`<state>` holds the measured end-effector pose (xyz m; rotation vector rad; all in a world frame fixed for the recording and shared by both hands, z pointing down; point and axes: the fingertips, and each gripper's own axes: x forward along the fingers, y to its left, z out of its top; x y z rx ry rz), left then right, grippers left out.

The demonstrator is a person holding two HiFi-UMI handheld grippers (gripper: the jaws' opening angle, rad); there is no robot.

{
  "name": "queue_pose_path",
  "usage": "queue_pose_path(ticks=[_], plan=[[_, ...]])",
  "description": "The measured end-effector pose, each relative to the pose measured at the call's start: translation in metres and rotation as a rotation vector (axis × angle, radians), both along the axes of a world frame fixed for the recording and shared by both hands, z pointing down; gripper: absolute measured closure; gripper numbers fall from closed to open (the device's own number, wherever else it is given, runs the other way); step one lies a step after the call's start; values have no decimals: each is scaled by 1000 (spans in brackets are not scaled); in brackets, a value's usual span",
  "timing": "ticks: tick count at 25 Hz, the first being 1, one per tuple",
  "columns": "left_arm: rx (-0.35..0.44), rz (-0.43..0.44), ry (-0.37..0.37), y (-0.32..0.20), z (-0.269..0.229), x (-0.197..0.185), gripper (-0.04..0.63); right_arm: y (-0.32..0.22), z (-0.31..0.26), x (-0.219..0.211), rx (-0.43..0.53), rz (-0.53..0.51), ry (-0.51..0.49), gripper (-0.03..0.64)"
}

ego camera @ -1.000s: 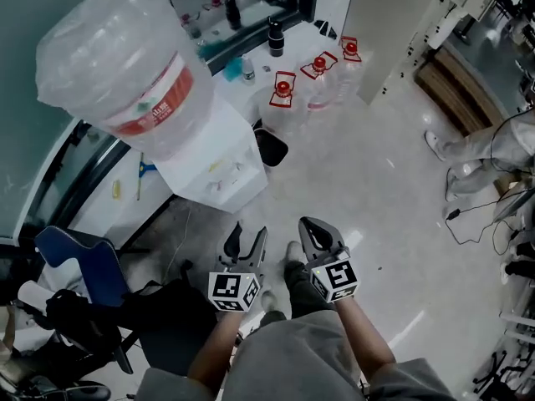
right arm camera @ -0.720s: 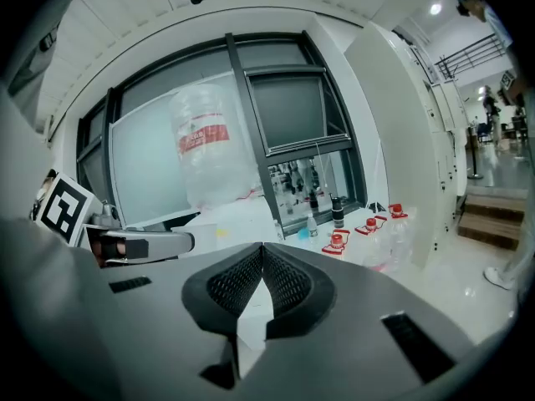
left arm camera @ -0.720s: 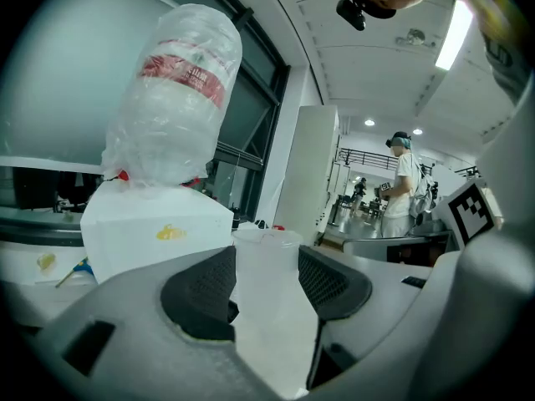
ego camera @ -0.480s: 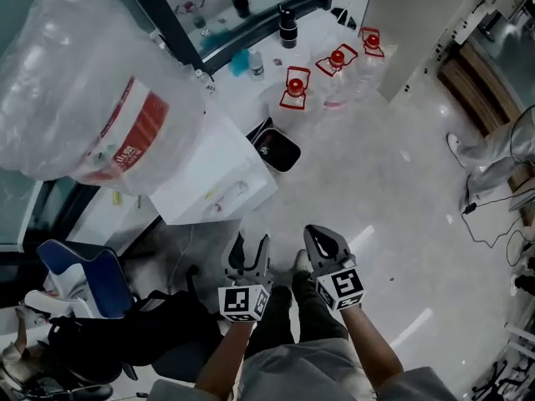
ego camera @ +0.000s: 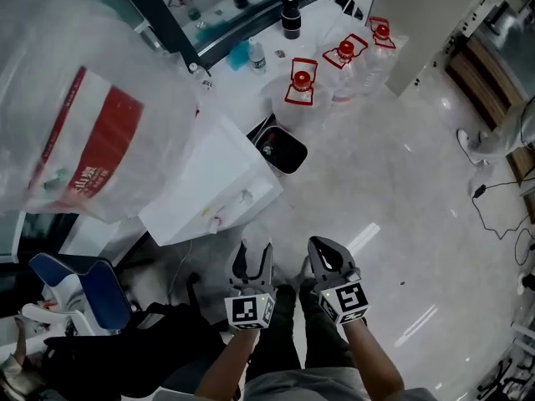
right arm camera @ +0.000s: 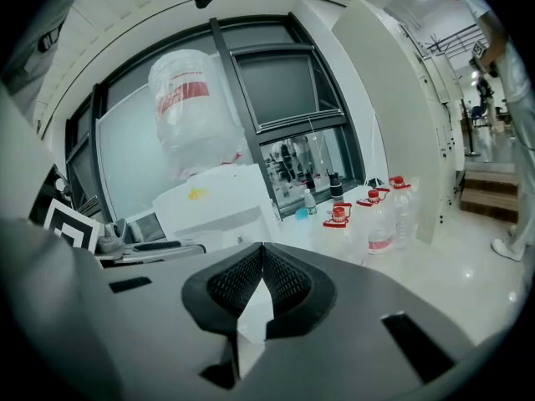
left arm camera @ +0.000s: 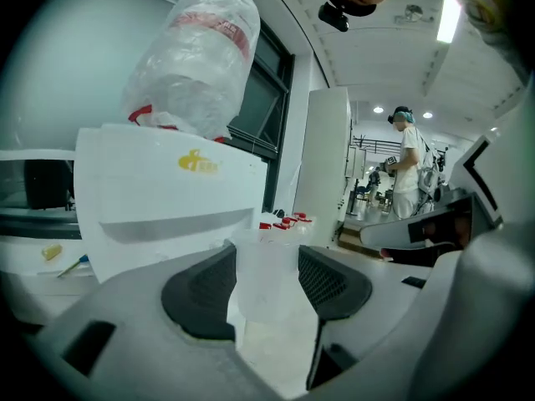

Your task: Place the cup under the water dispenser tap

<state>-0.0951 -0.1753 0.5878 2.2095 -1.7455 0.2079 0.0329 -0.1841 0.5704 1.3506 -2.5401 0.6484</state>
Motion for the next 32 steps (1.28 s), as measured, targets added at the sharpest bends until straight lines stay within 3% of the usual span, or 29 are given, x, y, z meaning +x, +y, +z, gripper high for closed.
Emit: queue_pose_path(ticks=[16,24,32], plan=[[68,-64,-56,-42,166,-39,364,-6,136,-28,-28,-12,-13,606],[162,-55,-152,-72,211,-39,364,1,177,-26,-30,-39,17,606],[218,-73,-172,-89,237,-40,364,-1,210,-18,-24,-45,39,606]])
